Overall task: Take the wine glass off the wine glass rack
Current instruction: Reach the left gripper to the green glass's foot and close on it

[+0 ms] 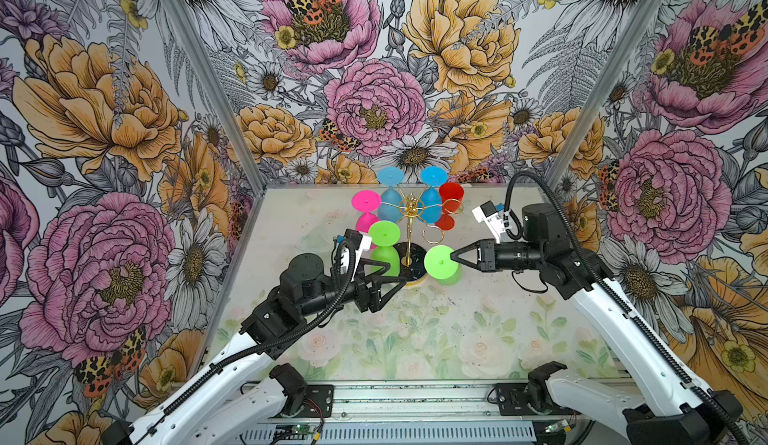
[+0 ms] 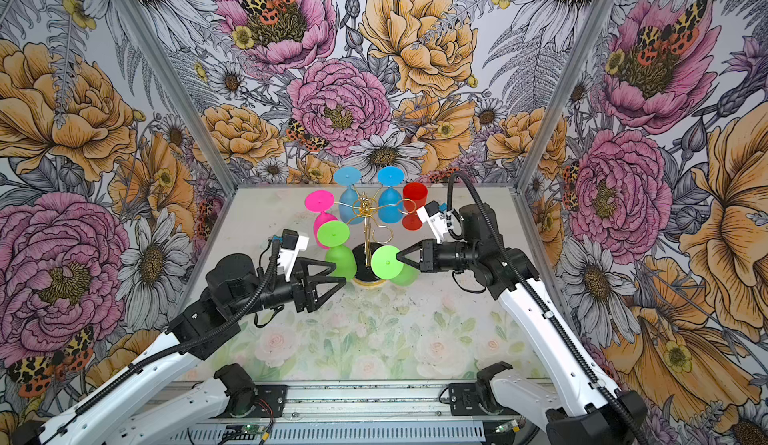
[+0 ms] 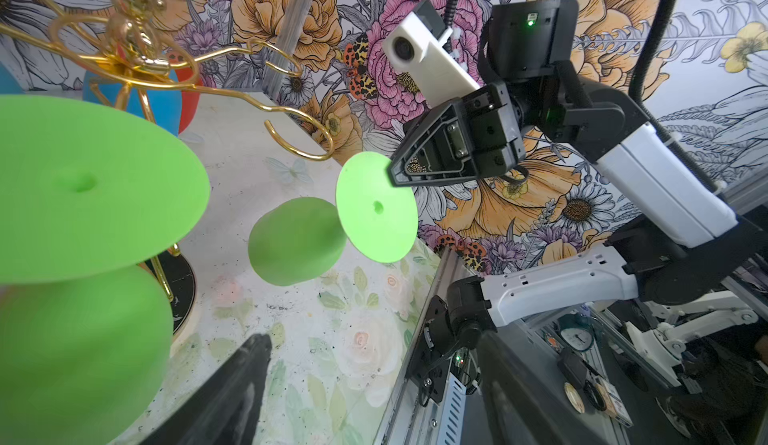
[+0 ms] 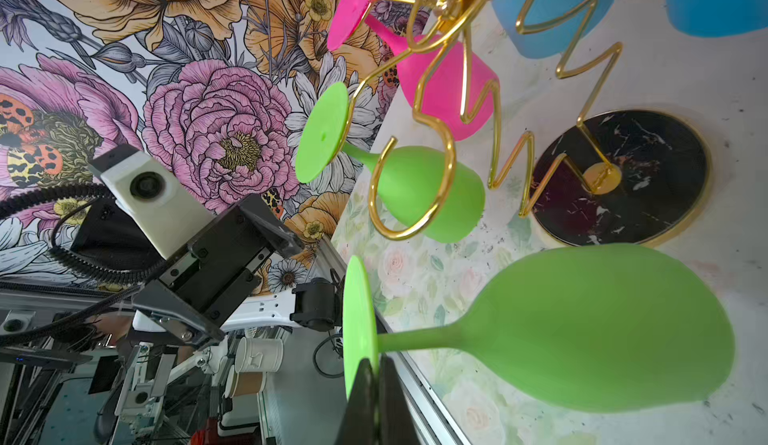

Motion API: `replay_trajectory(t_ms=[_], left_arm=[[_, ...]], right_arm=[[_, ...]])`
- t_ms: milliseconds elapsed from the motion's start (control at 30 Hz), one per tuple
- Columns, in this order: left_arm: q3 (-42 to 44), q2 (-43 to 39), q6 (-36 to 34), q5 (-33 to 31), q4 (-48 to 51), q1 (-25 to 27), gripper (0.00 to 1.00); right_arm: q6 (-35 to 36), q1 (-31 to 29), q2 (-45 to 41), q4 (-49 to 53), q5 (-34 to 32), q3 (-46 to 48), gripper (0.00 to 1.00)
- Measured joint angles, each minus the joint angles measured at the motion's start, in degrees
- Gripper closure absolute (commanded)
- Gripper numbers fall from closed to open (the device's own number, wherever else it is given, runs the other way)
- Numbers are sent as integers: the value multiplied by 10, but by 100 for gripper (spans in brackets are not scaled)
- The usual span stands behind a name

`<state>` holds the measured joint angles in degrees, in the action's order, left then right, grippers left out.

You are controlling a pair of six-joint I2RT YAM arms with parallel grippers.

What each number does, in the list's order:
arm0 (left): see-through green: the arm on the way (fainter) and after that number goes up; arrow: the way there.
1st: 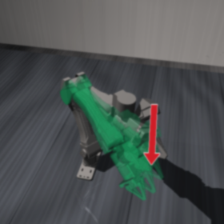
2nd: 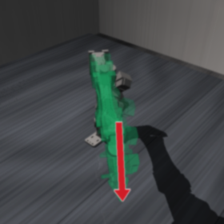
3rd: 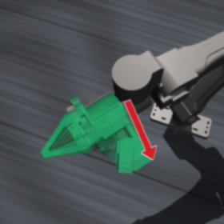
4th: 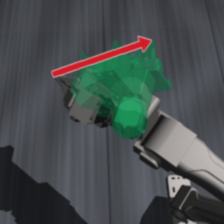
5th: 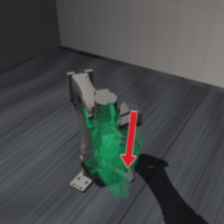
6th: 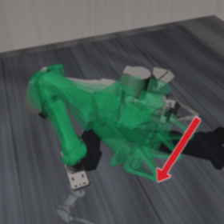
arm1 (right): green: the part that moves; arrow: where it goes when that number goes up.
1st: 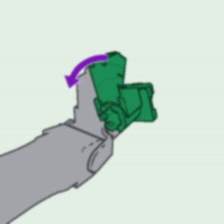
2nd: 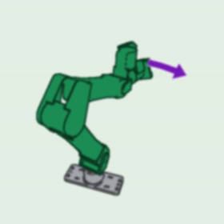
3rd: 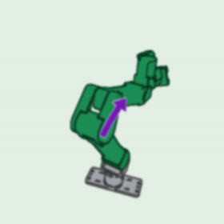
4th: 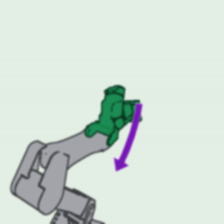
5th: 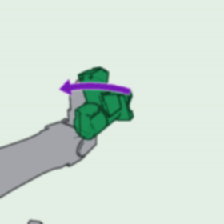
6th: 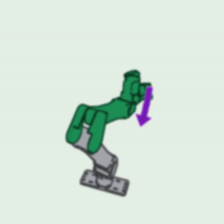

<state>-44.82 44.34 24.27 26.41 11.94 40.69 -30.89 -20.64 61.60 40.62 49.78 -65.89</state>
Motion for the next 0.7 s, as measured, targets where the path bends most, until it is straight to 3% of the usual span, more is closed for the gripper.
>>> replay_trajectory(t_ms=[367,700], left_arm=[[0,37,48,47,-29,-5,40],[0,66,74,101,-50,-5,52]], right_arm=[[37,-62,1,10,1,-3,100],[54,-79,20,10,12,-24,100]])
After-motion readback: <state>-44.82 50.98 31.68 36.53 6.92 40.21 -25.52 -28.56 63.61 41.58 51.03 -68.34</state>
